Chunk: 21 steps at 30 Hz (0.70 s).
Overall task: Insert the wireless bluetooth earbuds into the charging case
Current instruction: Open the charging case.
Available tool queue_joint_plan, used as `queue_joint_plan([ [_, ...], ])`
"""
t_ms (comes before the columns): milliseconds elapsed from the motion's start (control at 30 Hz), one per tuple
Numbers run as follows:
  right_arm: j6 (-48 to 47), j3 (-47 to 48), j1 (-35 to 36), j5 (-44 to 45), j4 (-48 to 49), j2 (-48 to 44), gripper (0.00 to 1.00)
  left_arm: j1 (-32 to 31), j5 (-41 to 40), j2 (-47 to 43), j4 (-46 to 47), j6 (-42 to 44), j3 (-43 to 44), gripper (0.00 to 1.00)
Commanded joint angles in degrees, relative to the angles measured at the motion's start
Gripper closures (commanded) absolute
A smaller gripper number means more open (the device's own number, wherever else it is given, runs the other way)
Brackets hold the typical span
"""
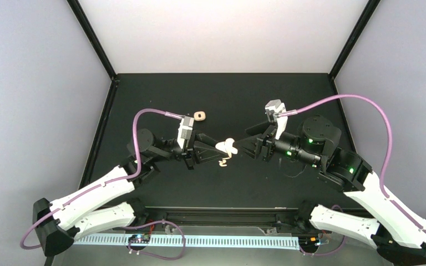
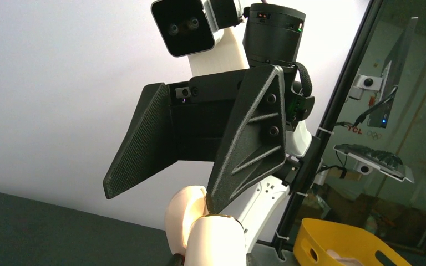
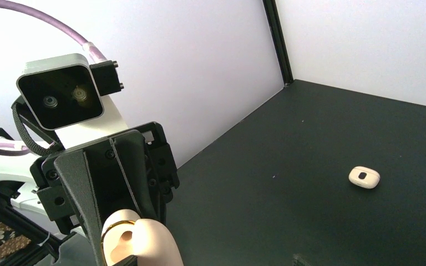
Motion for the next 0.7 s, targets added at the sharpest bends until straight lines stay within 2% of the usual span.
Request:
queue_joint_plan([
  [0,-0.1,-1.1,-0.8,6.2,-3.5,0.2,0.3,-1.1,6.3,-3.8,6.0,-1.0,1.2,0.98],
  [233,-0.5,-1.2,-0.8,-1.0,-1.3,0.8,0.34,-1.2,4.8,-3.4,4.3,-0.8,1.7,0.98],
  [667,-0.2,-1.7,-0.8,-4.6,0.6,1.7,0.61,-1.9,3.2,-1.8,4.9,-0.4,3.6,0.98],
])
